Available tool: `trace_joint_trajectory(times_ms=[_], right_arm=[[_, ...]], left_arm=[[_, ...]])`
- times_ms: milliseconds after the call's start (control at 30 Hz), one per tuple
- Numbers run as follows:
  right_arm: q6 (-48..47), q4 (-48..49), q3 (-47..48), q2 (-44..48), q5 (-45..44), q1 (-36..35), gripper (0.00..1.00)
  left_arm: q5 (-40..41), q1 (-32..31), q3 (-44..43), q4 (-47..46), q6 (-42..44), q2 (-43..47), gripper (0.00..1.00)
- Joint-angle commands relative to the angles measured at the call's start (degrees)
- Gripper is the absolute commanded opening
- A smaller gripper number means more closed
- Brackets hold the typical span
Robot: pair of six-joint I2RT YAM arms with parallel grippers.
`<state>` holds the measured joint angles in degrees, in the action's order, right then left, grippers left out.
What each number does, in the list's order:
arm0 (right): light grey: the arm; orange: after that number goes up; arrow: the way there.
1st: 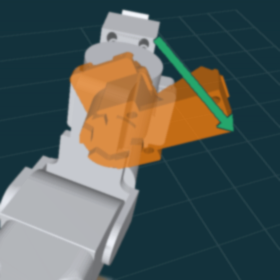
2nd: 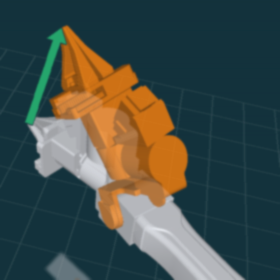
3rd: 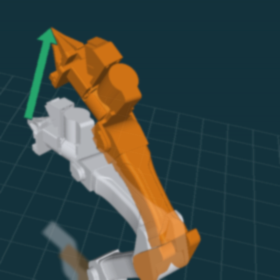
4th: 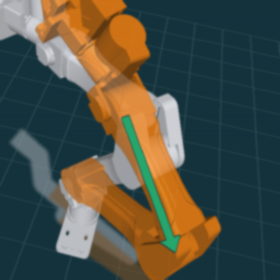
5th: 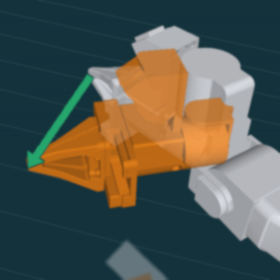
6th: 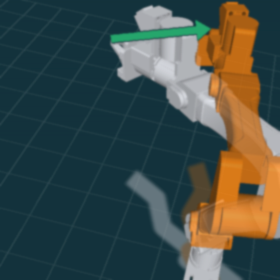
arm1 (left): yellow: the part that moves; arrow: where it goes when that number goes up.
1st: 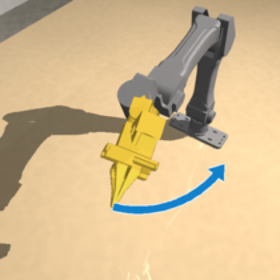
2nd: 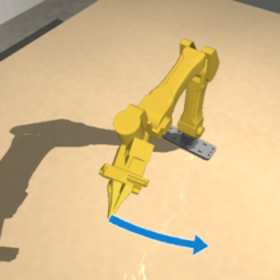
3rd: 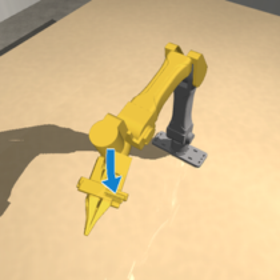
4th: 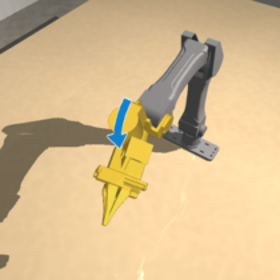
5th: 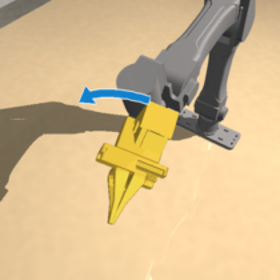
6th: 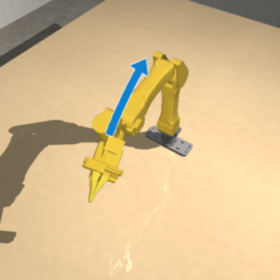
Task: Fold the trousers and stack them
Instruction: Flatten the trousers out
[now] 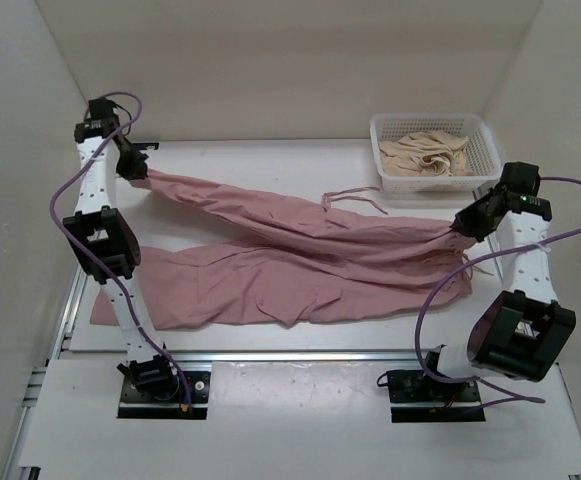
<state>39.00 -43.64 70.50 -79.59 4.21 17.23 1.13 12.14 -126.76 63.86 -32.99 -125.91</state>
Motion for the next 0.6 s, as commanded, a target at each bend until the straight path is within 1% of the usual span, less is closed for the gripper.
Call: trace_joint_trajectory(times_ms=[0,67,100,133,167,200,233,267,300,333,367,400,467,533,567], right_arm=[[-0.6,0.83,5.16,-1.52,-1.39,0.43,0.0],[-0.6,2.85,7.53,-5.3,-0.69,0.96,0.0],[-0.6,2.86,10.77,-6.88,-0.69,0.96,0.0],[-0.6,2.86,12.45,-10.02,-0.69,0.96,0.02],[-1.2,2.25,13.95,-11.71,-0.69,0.96,0.08],[-1.21,0.85,15.7,-13.29,-0.69,0.96,0.21],[-2.08,-1.69,18.42,-15.4,0.0,0.96,0.34],[-2.09,-1.71,18.45,-15.42,0.01,0.96,0.63],[-2.79,-1.71,17.66,-15.42,0.71,0.96,0.72],[-2.79,-1.19,16.7,-13.42,-0.07,0.96,0.79],[-2.79,-0.4,14.86,-12.44,-0.69,0.96,0.85],[-2.79,-0.4,13.97,-10.6,-1.3,0.96,0.87],[-3.41,0.13,13.26,-9.01,-2.18,0.35,0.88],[-4.1,0.13,11.6,-6.99,-2.89,-0.18,0.88],[-4.11,0.13,11.59,-6.46,-2.89,-0.18,0.87]], left_arm=[[-1.13,0.95,-4.01,-1.28,-0.41,-0.54,0.1],[-2.34,0.95,-7.95,-1.28,-0.41,-3.28,0.1],[-2.36,0.95,-9.72,-0.58,-0.41,-6.51,0.1],[-2.88,0.95,-11.47,1.69,-0.41,-8.02,0.1],[-4.1,0.95,-14.02,2.93,-0.41,-9.43,0.1],[-4.9,0.95,-14.04,3.99,0.2,-10.4,0.33],[-4.9,0.95,-13.26,4.61,0.21,-10.41,0.53],[-4.9,0.95,-11.42,4.61,0.91,-9.28,0.74],[-3.34,0.95,-6.79,3.65,0.91,-7.79,0.88],[-2.71,0.95,-4.48,2.43,1.61,-4.03,1.0],[-2.71,0.95,-2.63,1.2,1.62,-2.08,1.0],[-2.19,0.95,-1.4,-0.3,2.23,-0.41,1.0],[-2.18,0.95,-1.39,-0.92,2.75,2.93,1.0],[-3.05,0.95,-4.35,-0.93,3.37,3.48,1.0],[-3.06,0.43,-5.42,-0.93,3.9,3.48,0.98]])
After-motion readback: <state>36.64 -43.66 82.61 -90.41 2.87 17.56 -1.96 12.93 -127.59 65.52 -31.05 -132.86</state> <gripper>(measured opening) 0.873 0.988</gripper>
